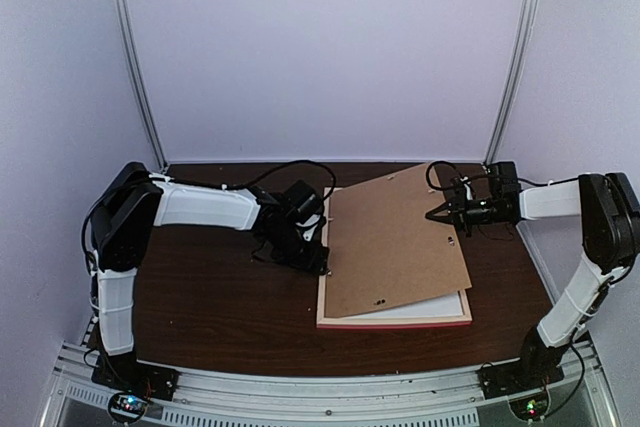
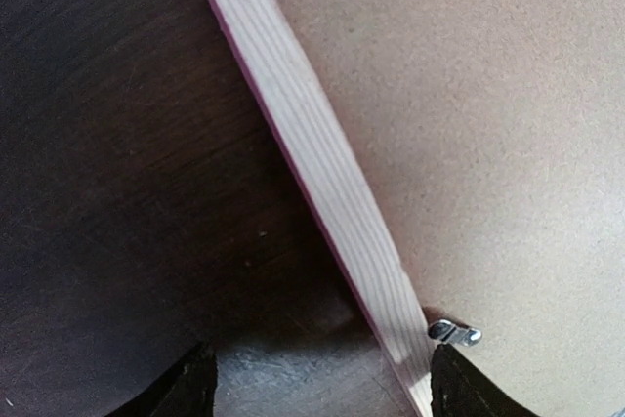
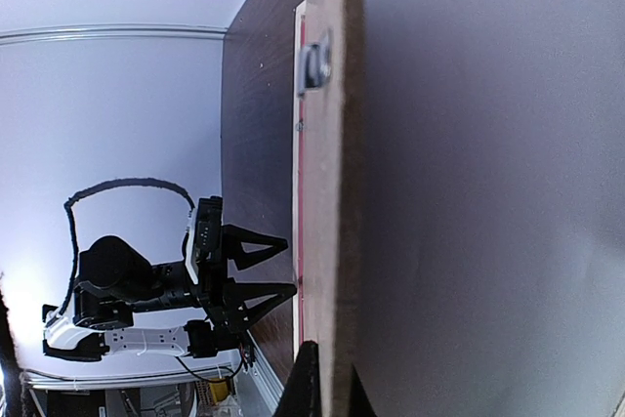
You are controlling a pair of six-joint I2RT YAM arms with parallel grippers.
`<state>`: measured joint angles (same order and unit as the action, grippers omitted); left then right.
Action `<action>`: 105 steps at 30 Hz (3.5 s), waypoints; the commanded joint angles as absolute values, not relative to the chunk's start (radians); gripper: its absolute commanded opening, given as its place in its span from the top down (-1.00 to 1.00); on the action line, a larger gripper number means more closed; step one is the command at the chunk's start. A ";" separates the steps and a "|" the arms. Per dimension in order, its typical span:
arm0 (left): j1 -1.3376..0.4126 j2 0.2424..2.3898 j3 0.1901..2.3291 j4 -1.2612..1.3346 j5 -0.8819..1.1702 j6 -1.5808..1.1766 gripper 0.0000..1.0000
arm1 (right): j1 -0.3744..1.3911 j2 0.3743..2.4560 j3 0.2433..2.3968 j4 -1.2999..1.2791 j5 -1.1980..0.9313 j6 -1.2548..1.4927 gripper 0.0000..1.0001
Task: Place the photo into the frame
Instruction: Place the backboard on the frame body.
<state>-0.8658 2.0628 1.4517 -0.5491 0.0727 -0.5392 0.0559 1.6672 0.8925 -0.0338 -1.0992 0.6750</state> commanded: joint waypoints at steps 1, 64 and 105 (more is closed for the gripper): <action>-0.870 2.106 1.488 -0.543 0.049 -0.520 -0.51 | 0.070 1.683 0.904 -0.068 -1.077 0.618 1.00; -0.942 1.988 1.349 -0.500 -0.084 -0.681 -0.52 | 0.069 1.698 0.914 -0.100 -1.072 0.594 1.00; -0.942 2.016 1.419 -0.509 -0.180 -0.659 -0.53 | 0.070 1.771 0.956 -0.245 -0.947 0.447 0.56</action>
